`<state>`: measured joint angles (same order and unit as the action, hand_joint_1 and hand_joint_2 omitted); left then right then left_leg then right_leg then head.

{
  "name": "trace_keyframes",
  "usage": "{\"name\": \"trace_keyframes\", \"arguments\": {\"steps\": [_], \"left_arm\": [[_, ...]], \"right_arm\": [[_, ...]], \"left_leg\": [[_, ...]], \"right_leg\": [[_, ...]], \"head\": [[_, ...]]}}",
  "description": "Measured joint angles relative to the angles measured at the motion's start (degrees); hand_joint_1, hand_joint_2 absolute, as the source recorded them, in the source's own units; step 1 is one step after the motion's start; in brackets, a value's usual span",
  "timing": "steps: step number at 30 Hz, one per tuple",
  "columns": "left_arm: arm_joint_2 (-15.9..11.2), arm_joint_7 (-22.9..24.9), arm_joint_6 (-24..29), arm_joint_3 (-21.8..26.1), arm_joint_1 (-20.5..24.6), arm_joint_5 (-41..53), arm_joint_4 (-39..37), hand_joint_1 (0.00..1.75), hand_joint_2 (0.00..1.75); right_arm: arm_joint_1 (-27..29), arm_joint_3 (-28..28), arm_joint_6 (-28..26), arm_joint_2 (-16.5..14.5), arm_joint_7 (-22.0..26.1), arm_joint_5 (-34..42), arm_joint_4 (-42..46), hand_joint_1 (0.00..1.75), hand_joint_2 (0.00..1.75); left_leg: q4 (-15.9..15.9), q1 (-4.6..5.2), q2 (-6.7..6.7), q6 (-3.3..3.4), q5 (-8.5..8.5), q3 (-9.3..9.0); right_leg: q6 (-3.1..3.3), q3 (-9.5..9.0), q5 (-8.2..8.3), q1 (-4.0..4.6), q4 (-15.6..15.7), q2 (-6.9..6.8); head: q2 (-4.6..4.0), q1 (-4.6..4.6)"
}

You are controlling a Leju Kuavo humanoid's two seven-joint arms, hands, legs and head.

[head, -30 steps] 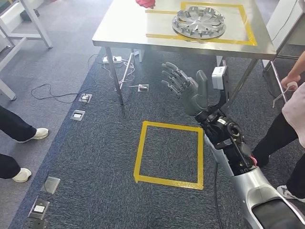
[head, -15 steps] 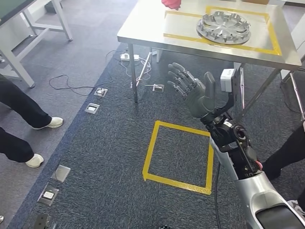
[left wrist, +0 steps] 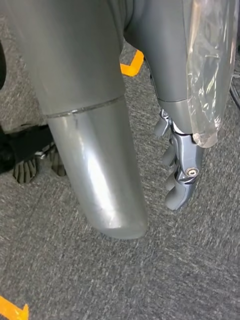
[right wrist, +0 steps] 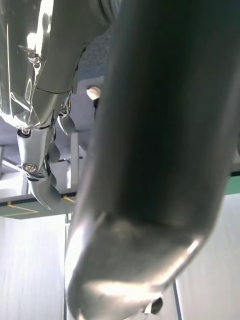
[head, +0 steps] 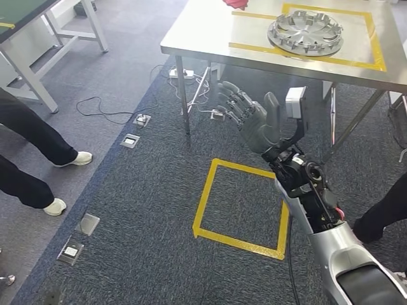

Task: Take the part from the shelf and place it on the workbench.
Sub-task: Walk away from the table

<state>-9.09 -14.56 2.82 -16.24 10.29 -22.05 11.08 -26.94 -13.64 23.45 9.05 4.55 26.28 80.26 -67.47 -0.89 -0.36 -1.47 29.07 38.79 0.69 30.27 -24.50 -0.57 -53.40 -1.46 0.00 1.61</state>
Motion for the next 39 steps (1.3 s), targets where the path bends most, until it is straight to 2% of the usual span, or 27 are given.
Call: {"name": "trace_keyframes", "arguments": {"steps": [2, 3, 4, 6, 8, 9, 11, 12, 13, 14, 15, 17, 18, 20, 22, 23, 25, 27, 28, 29, 30, 31, 33, 34, 35, 37, 39], "left_arm": [[-0.04, 0.02, 0.06, -0.03, 0.19, 0.00, 0.00, 0.00, 0.00], [-0.07, 0.04, 0.08, -0.04, 0.30, 0.00, 0.00, 0.00, 0.00], [-0.08, 0.07, 0.10, -0.04, 0.36, -0.01, 0.00, 0.00, 0.00], [-0.09, 0.12, 0.11, -0.04, 0.26, -0.03, 0.00, 0.00, 0.00], [-0.11, 0.21, 0.11, -0.04, 0.19, -0.10, 0.00, 0.00, 0.00], [-0.13, 0.25, 0.11, -0.04, 0.27, -0.14, 0.00, 0.00, 0.00], [-0.14, 0.31, 0.11, -0.04, 0.39, -0.26, 0.00, 0.00, 0.00], [-0.12, 0.31, 0.11, -0.04, 0.37, -0.32, 0.00, 0.00, 0.00], [-0.10, 0.31, 0.11, -0.04, 0.31, -0.37, 0.00, 0.00, 0.00], [-0.10, 0.31, 0.11, -0.04, 0.26, -0.41, 0.00, 0.00, 0.00], [-0.09, 0.32, 0.12, -0.04, 0.25, -0.43, 0.00, 0.00, 0.00], [-0.05, 0.33, 0.13, -0.04, 0.34, -0.45, 0.00, 0.00, 0.00], [-0.03, 0.33, 0.12, -0.04, 0.46, -0.47, 0.00, 0.00, 0.00], [-0.02, 0.33, 0.10, -0.04, 0.60, -0.53, 0.00, 0.00, 0.00], [-0.08, 0.34, 0.09, -0.05, 0.47, -0.57, 0.00, 0.00, 0.00], [-0.13, 0.35, 0.08, -0.05, 0.41, -0.57, 0.00, 0.00, 0.00], [-0.25, 0.35, 0.07, -0.07, 0.49, -0.58, 0.00, 0.00, 0.00], [-0.27, 0.35, 0.05, -0.07, 0.51, -0.59, 0.00, 0.00, 0.00], [-0.25, 0.35, 0.04, -0.08, 0.42, -0.59, 0.00, 0.00, 0.00], [-0.22, 0.35, 0.03, -0.08, 0.32, -0.59, 0.00, 0.00, 0.00], [-0.22, 0.35, 0.02, -0.09, 0.27, -0.60, 0.00, 0.00, 0.00], [-0.25, 0.35, 0.02, -0.09, 0.26, -0.60, 0.00, 0.00, 0.00], [-0.33, 0.35, 0.03, -0.09, 0.37, -0.68, 0.00, 0.00, 0.00], [-0.36, 0.35, 0.04, -0.09, 0.43, -0.72, 0.00, 0.00, 0.00], [-0.39, 0.35, 0.05, -0.09, 0.44, -0.76, 0.00, 0.00, 0.00], [-0.42, 0.40, 0.07, -0.09, 0.31, -0.86, 0.00, 0.00, 0.00], [-0.46, 0.49, 0.09, -0.09, 0.25, -0.97, 0.00, 0.00, 0.00]], "right_arm": [[-0.21, 0.01, 0.00, 0.00, 0.04, 0.03, 0.01, 0.00, 0.00], [-0.34, 0.02, -0.01, 0.00, 0.06, 0.05, 0.01, 0.00, 0.00], [-0.43, 0.03, -0.01, 0.00, 0.08, 0.06, 0.02, 0.00, 0.00], [-0.48, 0.04, 0.02, 0.00, 0.10, 0.08, 0.02, 0.00, 0.00], [-0.48, 0.03, 0.22, 0.00, 0.17, 0.11, 0.02, 0.00, 0.00], [-0.48, 0.03, 0.41, 0.01, 0.23, 0.13, 0.01, 0.00, 0.00], [-0.45, 0.03, 0.73, 0.02, 0.41, 0.12, -0.08, 0.00, 0.00], [-0.42, 0.03, 0.85, 0.02, 0.53, 0.10, -0.17, 0.00, 0.00], [-0.41, 0.02, 0.92, 0.02, 0.70, 0.08, -0.31, 0.00, 0.00], [-0.43, 0.01, 0.99, 0.02, 0.91, 0.06, -0.45, 0.00, 0.00], [-0.54, 0.00, 1.04, 0.02, 1.13, 0.05, -0.58, 0.00, 0.00], [-0.92, -0.01, 1.10, 0.02, 1.55, 0.02, -0.83, 0.00, 0.00], [-1.09, -0.01, 1.10, 0.02, 1.71, -0.01, -0.91, 0.00, 0.00], [-1.19, -0.03, 1.10, 0.02, 1.91, -0.16, -1.07, 0.00, 0.00], [-1.19, -0.13, 1.10, 0.02, 1.97, -0.34, -1.12, 0.00, 0.00], [-1.23, -0.20, 1.11, 0.01, 1.99, -0.38, -1.12, 0.00, 0.00], [-1.32, -0.28, 1.16, 0.01, 2.02, -0.43, -1.14, 0.00, 0.00], [-1.31, -0.31, 1.19, 0.02, 2.02, -0.45, -1.23, 0.00, 0.00], [-1.27, -0.35, 1.19, 0.02, 2.00, -0.46, -1.31, 0.00, 0.00], [-1.24, -0.41, 1.20, 0.02, 1.99, -0.46, -1.39, 0.00, 0.00], [-1.21, -0.49, 1.22, 0.02, 2.01, -0.46, -1.44, 0.00, 0.00], [-1.23, -0.56, 1.27, 0.02, 2.07, -0.46, -1.48, 0.00, 0.00], [-1.46, -0.67, 1.49, 0.01, 2.29, -0.45, -1.51, 0.00, 0.00], [-1.64, -0.70, 1.63, 0.01, 2.42, -0.45, -1.56, 0.00, 0.00], [-1.80, -0.73, 1.78, 0.01, 2.56, -0.44, -1.65, 0.00, 0.00], [-1.99, -0.82, 2.07, 0.00, 2.84, -0.44, -1.88, 0.00, 0.00], [-2.08, -0.95, 2.37, -0.02, 3.08, -0.45, -2.10, 0.00, 0.00]], "left_leg": [[8.19, 0.08, 1.11, 0.24, -3.35, -4.30], [11.09, 0.19, 1.55, 0.48, -4.19, -5.73], [12.67, 0.30, 1.82, 0.74, -4.44, -6.45], [13.05, 0.46, 1.39, 1.36, -4.42, -6.42], [13.26, 0.36, 0.99, 2.06, -4.68, -6.44], [13.39, 0.27, 0.81, 2.40, -4.83, -6.45], [13.43, 0.24, 0.26, 2.78, -4.95, -6.39], [13.42, 0.27, -0.06, 2.84, -4.96, -6.36], [13.41, 0.31, -0.45, 2.85, -4.97, -6.35], [13.38, 0.32, -0.84, 2.85, -4.97, -6.37], [13.34, 0.33, -1.32, 2.84, -4.97, -6.42], [13.21, 0.38, -2.29, 2.68, -4.96, -6.46], [13.08, 0.41, -2.76, 2.48, -5.01, -6.32], [12.99, 0.32, -3.63, 1.83, -5.30, -5.74], [13.03, 0.20, -4.30, 1.11, -5.52, -5.35], [12.41, 0.24, -3.89, 0.84, -5.05, -5.01], [7.66, 0.30, -2.04, 0.43, -2.24, -2.73], [-0.70, 0.25, -0.60, 0.05, 1.49, 1.33], [-3.65, 0.20, -0.34, -0.07, 2.36, 2.75], [-4.45, 0.16, -0.19, -0.12, 2.16, 3.11], [-2.62, 0.14, -0.02, -0.08, 0.85, 2.14], [1.20, 0.15, 0.45, 0.02, -1.09, 0.11], [9.75, 0.42, 2.80, 0.44, -4.18, -4.27], [12.24, 0.62, 3.58, 0.73, -4.87, -5.46], [13.32, 0.82, 3.91, 1.00, -5.00, -5.85], [13.45, 0.91, 2.65, 1.56, -5.19, -5.74], [13.69, 0.70, 1.54, 2.14, -5.44, -5.83]], "right_leg": [[-0.29, 0.08, -0.20, 0.17, -0.33, -0.53], [-0.51, 0.17, -0.28, 0.32, -0.48, -0.75], [-0.74, 0.25, -0.35, 0.46, -0.60, -0.96], [-1.24, 0.29, -0.36, 0.54, -0.65, -1.34], [-1.82, 0.69, -1.48, 0.29, -1.89, -0.84], [-2.08, 1.56, -2.97, 0.17, -4.07, -0.26], [-2.46, 4.95, -7.23, 0.06, -12.07, 0.87], [-2.56, 6.72, -8.82, 0.05, -16.11, 1.07], [-2.60, 7.84, -9.42, 0.04, -18.61, 1.15], [-2.56, 7.83, -8.75, 0.03, -18.66, 1.20], [-2.44, 6.65, -6.97, 0.01, -16.21, 1.32], [-2.06, 2.66, -2.72, -0.05, -7.90, 2.77], [-1.90, 1.04, -1.47, -0.08, -4.33, 3.66], [-1.70, -0.07, -1.15, 0.01, -1.55, 4.59], [-1.27, -0.14, -0.98, -0.06, -1.03, 3.60], [-0.92, -0.25, -0.81, -0.18, -0.75, 3.05], [-0.28, -0.37, -0.51, -0.30, -0.29, 1.79], [-0.02, -0.18, -0.47, -0.09, -0.27, 0.53], [0.02, -0.10, -0.47, -0.01, -0.28, -0.08], [0.04, -0.06, -0.48, 0.04, -0.28, -0.64], [0.02, -0.08, -0.49, 0.07, -0.29, -1.19], [-0.05, -0.15, -0.54, 0.08, -0.30, -1.73], [-0.37, -0.24, -0.75, 0.32, -0.40, -2.73], [-0.59, -0.26, -0.86, 0.49, -0.46, -3.19], [-0.82, -0.26, -0.96, 0.67, -0.50, -3.62], [-1.35, -0.32, -1.20, 0.69, -0.55, -4.35], [-1.94, 0.33, -2.88, 0.38, -2.55, -2.82]], "head": [[0.00, -0.29], [0.00, -0.35], [0.00, -0.27], [0.00, 0.12], [0.00, 0.34], [0.00, 0.49], [0.00, 1.08], [0.00, 1.38], [0.00, 1.58], [0.00, 1.73], [0.00, 1.90], [0.00, 2.23], [0.00, 2.26], [0.00, 2.29], [0.00, 2.28], [0.00, 2.11], [0.00, 1.26], [0.00, 0.49], [0.00, 0.26], [0.00, 0.09], [0.00, -0.09], [0.00, -0.21], [0.00, -0.44], [0.00, -0.39], [0.00, -0.29], [0.00, 0.01], [0.00, 0.10]]}}
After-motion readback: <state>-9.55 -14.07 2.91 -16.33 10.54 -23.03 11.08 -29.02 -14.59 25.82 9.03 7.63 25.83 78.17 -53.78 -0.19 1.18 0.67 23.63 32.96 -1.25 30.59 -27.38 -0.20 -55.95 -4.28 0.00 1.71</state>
